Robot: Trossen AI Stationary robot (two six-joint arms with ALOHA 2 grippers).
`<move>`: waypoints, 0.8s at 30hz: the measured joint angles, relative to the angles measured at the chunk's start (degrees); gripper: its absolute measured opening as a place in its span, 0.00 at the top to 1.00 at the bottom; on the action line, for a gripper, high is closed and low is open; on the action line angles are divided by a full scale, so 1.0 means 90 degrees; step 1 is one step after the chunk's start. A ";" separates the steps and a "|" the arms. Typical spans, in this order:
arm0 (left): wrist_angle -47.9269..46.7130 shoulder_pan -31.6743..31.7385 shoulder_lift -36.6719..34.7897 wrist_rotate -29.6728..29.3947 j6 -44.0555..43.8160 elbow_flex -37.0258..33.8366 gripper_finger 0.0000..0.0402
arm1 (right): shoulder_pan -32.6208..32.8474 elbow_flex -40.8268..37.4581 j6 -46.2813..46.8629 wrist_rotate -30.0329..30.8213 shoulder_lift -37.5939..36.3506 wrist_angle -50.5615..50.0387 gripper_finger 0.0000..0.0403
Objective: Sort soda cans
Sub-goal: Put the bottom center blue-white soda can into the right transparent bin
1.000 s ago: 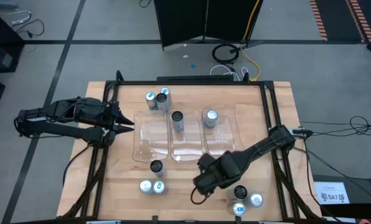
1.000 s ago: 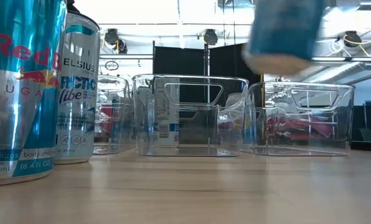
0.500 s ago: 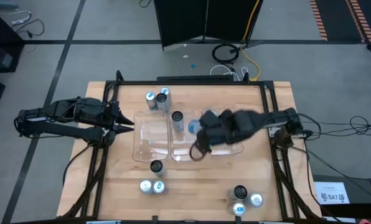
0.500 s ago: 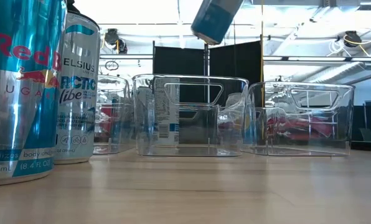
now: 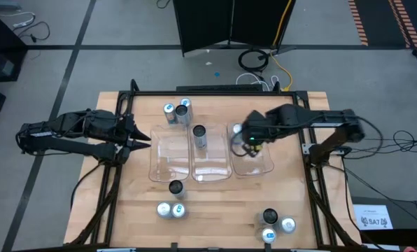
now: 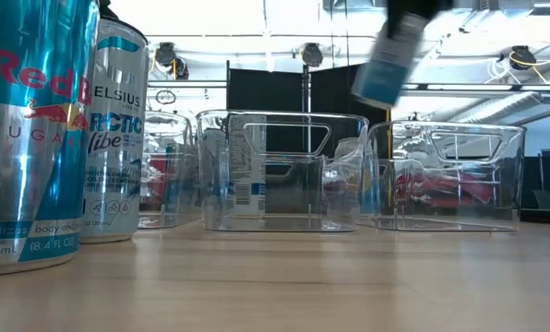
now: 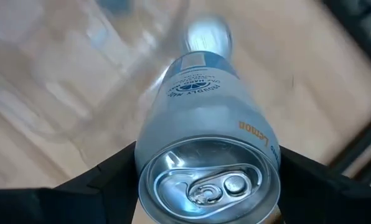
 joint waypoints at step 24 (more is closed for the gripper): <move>0.0005 0.0002 0.0210 -0.0269 -0.0005 0.0000 0.68 | -0.2008 -0.2652 -0.2264 -0.1135 -0.0258 0.1669 0.30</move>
